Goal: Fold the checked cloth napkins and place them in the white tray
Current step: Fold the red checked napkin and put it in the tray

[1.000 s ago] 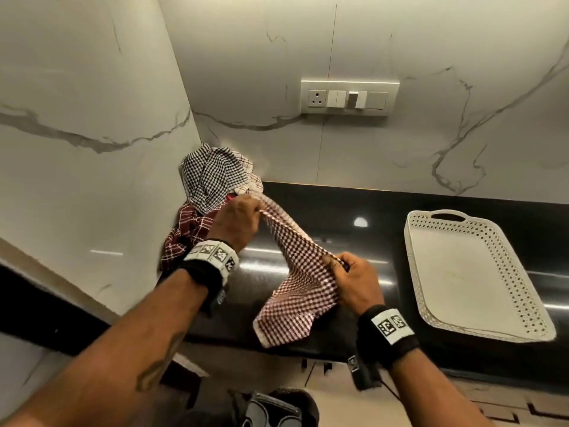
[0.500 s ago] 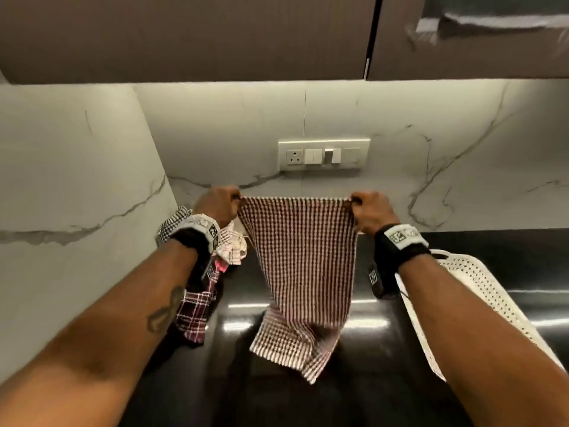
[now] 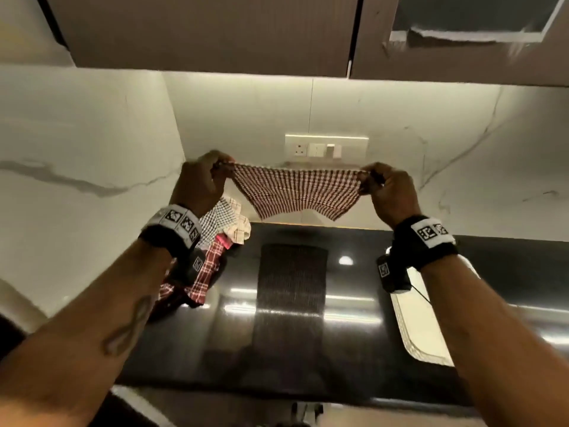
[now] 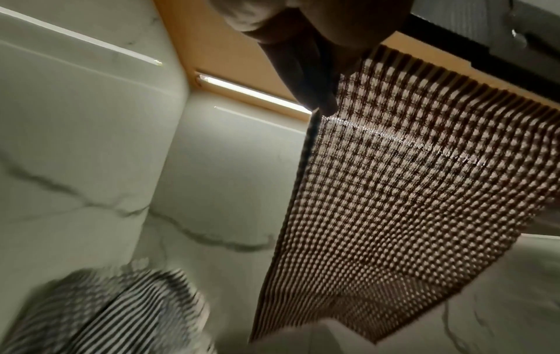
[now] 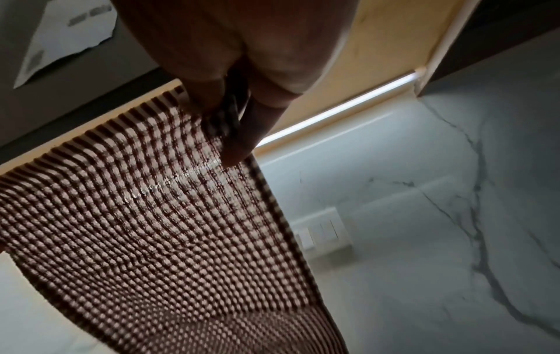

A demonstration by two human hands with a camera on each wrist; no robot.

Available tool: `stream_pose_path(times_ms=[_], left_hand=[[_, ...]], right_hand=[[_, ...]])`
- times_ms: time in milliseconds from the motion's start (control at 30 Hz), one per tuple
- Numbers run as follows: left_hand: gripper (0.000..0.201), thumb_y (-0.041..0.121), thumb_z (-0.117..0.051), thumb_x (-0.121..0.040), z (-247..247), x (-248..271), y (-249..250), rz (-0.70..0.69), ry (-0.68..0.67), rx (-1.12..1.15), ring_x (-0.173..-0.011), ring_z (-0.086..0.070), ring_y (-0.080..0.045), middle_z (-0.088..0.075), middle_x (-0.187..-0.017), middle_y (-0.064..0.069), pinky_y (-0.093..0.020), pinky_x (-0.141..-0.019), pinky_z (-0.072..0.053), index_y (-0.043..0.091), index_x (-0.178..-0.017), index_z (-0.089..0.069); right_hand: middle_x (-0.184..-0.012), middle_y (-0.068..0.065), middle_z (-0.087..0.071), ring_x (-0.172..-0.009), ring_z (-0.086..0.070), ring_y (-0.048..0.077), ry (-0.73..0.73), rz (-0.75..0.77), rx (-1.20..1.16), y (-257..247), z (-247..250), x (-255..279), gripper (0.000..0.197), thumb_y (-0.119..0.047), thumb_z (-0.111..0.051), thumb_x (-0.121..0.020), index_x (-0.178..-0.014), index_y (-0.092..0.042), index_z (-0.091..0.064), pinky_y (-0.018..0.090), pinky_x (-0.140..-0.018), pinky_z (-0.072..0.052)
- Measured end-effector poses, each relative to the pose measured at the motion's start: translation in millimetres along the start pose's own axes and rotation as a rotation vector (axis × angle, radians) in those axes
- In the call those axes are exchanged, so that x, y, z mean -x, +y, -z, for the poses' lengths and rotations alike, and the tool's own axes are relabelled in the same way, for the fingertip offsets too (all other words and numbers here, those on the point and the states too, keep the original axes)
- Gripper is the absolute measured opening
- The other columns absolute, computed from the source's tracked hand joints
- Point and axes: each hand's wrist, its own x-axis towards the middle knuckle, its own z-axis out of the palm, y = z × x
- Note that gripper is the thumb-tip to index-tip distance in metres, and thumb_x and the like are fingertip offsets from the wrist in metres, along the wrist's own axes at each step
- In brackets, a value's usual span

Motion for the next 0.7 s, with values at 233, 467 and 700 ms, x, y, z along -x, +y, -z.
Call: stream_pose_path(times_ms=[233, 467, 700], left_hand=[[0.017, 0.013, -0.060, -0.090, -25.0, 182.7, -22.1, 0.160, -0.287, -0.056, -0.080, -0.070, -0.017, -0.074, -0.087, 0.000, -0.029, -0.076, -0.054, 0.021, -0.101, -0.070], [0.016, 0.032, -0.058, -0.085, -43.2, 294.7, -36.5, 0.472, -0.560, -0.063, -0.083, -0.070, -0.015, -0.074, -0.090, 0.005, -0.041, -0.079, -0.057, 0.034, -0.098, -0.067], [0.011, 0.018, -0.064, -0.094, -16.6, 322.2, -15.2, 0.525, -0.645, 0.006, -0.077, -0.066, -0.004, -0.070, -0.083, 0.010, -0.030, -0.074, -0.054, 0.029, -0.093, -0.067]], right_hand=[[-0.085, -0.004, -0.071, -0.077, -0.063, -0.008, -0.253, -0.141, 0.056, 66.8, -26.0, 155.0, 0.024, 0.001, -0.066, -0.089, -0.091, -0.022, -0.072, 0.007, -0.075, -0.046], [-0.101, -0.002, -0.074, -0.094, -0.066, 0.013, -0.502, -0.341, 0.154, 104.2, -35.3, 263.6, 0.017, -0.007, -0.064, -0.093, -0.104, -0.014, -0.076, 0.015, -0.082, -0.043], [-0.093, -0.007, -0.075, -0.088, -0.068, 0.004, -0.699, -0.470, -0.014, 93.1, -7.5, 308.8, 0.012, -0.013, -0.066, -0.094, -0.098, -0.020, -0.074, 0.021, -0.081, -0.051]])
